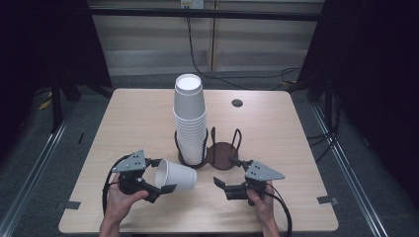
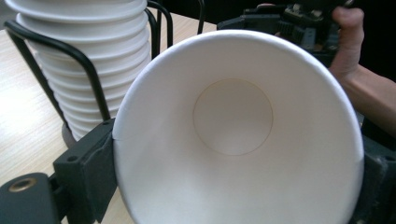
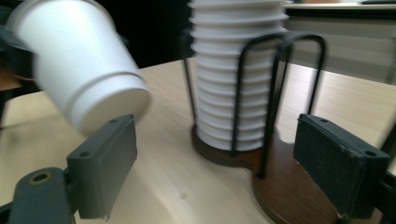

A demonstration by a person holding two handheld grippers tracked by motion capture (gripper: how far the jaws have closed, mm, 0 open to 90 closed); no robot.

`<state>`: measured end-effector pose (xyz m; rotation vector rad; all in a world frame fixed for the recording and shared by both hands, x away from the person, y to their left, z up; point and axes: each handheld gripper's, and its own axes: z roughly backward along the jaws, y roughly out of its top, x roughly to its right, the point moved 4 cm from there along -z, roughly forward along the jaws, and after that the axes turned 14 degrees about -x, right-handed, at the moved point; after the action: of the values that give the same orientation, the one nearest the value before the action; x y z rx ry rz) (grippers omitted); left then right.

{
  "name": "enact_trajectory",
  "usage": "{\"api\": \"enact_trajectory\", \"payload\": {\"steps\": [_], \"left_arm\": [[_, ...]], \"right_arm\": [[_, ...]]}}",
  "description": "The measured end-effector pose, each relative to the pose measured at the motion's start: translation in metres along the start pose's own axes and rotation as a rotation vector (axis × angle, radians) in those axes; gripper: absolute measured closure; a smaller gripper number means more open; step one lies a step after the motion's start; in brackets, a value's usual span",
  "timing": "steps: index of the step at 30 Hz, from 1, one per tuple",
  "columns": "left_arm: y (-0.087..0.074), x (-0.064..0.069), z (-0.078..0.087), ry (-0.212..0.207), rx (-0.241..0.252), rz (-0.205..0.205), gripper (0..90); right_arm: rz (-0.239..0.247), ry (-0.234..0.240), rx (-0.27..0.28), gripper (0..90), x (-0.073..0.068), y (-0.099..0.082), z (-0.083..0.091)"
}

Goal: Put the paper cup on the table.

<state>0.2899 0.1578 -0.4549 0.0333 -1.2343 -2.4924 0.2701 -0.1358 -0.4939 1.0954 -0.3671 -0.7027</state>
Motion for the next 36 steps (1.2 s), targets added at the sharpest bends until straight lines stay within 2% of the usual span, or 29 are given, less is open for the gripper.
{"api": "enact_trajectory", "payload": {"steps": [1,3,5,8,10,15,17,18,21,25,29,30,31,34,36], "left_arm": [[-0.001,-0.001,0.001,0.004,-0.004,0.001,8.4],[-0.003,-0.005,0.004,0.016,-0.013,0.01,8.4],[-0.005,-0.009,0.007,0.031,-0.025,0.02,8.4],[-0.007,-0.014,0.011,0.045,-0.041,0.04,8.4],[-0.007,-0.018,0.013,0.064,-0.064,0.043,8.4],[-0.007,-0.028,0.02,0.078,-0.076,0.068,8.4],[-0.006,-0.032,0.021,0.09,-0.103,0.072,8.4],[-0.005,-0.033,0.022,0.098,-0.116,0.074,8.4],[-0.003,-0.039,0.023,0.099,-0.115,0.082,8.4],[-0.003,-0.047,0.024,0.136,-0.169,0.097,8.4],[-0.001,-0.055,0.027,0.14,-0.181,0.109,8.3],[0.0,-0.057,0.027,0.142,-0.18,0.118,8.3],[0.0,-0.059,0.027,0.146,-0.186,0.118,8.3],[0.002,-0.065,0.029,0.145,-0.191,0.132,8.3],[0.003,-0.069,0.03,0.161,-0.217,0.139,8.3]], "right_arm": [[-0.02,-0.019,0.011,13.4,0.003,-0.003,-0.001],[-0.033,-0.025,0.021,13.2,0.005,-0.006,-0.001],[-0.026,-0.067,0.026,13.2,0.007,-0.01,-0.001],[-0.027,-0.096,0.051,13.2,0.008,-0.011,-0.001],[-0.02,-0.111,0.07,13.2,0.008,-0.012,-0.002],[-0.007,-0.133,0.115,13.1,0.008,-0.013,-0.002],[-0.005,-0.145,0.122,13.1,0.008,-0.016,-0.004],[-0.009,-0.144,0.125,13.3,0.008,-0.017,-0.004],[0.0,-0.145,0.133,13.2,0.008,-0.018,-0.004],[0.003,-0.138,0.141,13.0,0.007,-0.018,-0.003],[-0.022,-0.127,0.2,12.5,0.009,-0.021,0.002],[-0.009,-0.132,0.206,12.4,0.008,-0.021,0.003],[0.001,-0.134,0.205,12.4,0.007,-0.021,0.003],[-0.008,-0.13,0.2,12.7,0.007,-0.021,0.003],[-0.007,-0.133,0.2,12.8,0.007,-0.021,0.003]]}}
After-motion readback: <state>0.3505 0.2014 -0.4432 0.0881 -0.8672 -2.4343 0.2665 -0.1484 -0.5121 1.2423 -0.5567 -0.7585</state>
